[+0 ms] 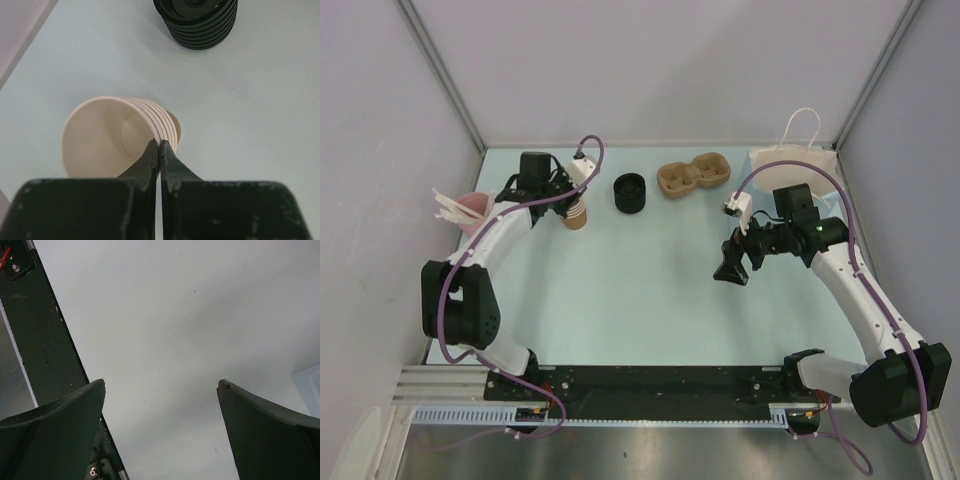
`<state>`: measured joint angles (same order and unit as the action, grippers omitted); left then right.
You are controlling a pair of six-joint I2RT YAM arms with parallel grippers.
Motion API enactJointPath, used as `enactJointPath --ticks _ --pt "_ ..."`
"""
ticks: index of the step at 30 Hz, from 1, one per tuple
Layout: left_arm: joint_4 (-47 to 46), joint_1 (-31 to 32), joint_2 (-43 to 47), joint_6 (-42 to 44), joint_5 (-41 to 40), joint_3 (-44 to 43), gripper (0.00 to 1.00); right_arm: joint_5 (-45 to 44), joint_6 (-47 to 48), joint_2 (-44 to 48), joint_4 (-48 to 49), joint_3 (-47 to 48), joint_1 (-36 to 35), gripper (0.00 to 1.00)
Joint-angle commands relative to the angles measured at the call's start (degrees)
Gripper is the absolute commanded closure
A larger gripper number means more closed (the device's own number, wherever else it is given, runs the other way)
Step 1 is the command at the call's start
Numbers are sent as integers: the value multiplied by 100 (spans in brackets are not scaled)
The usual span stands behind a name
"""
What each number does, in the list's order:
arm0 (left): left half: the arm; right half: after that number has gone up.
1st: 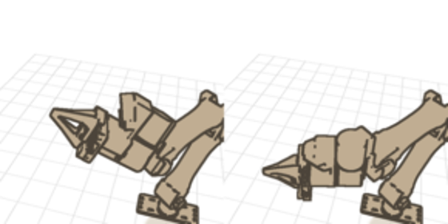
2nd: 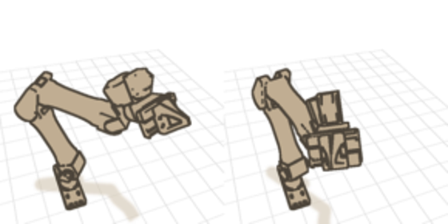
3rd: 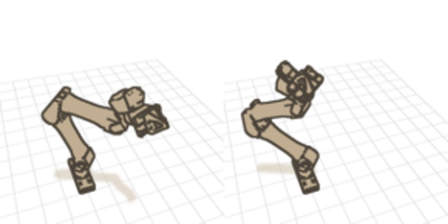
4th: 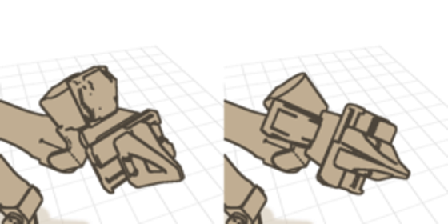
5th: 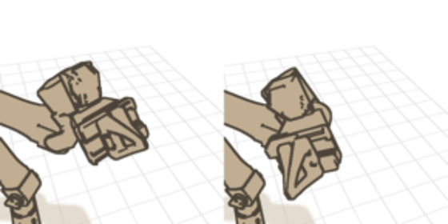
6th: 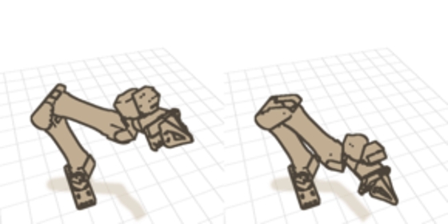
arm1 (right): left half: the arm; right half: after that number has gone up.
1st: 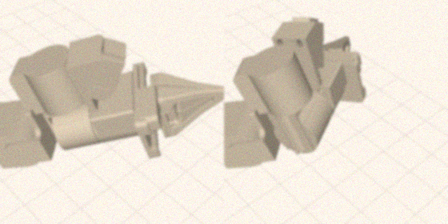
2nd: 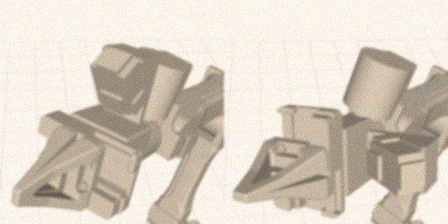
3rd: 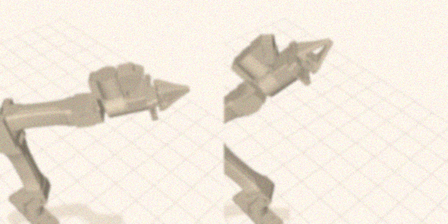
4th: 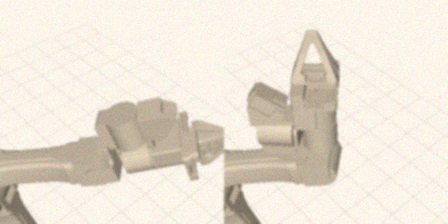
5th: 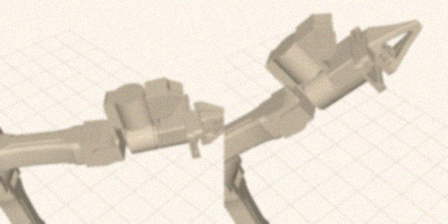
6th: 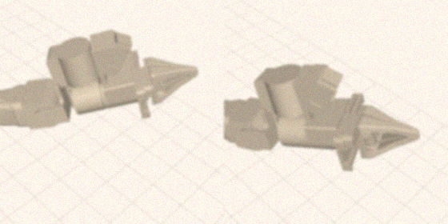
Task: Pack the takeout coffee
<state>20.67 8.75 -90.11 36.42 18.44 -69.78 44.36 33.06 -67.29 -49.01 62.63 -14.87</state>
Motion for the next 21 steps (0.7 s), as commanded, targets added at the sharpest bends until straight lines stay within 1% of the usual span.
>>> enactJointPath --ticks 1,9,21 --pt "-265 -67 335 -74 116 -53 100 -15 8 5 111 -23 -7 0" --pt "-432 -67 564 -180 90 -53 100 -24 -1 -12 111 -23 11 0" --pt "-721 -67 915 -250 -68 -282 100 -59 -10 -39 120 -23 20 0"
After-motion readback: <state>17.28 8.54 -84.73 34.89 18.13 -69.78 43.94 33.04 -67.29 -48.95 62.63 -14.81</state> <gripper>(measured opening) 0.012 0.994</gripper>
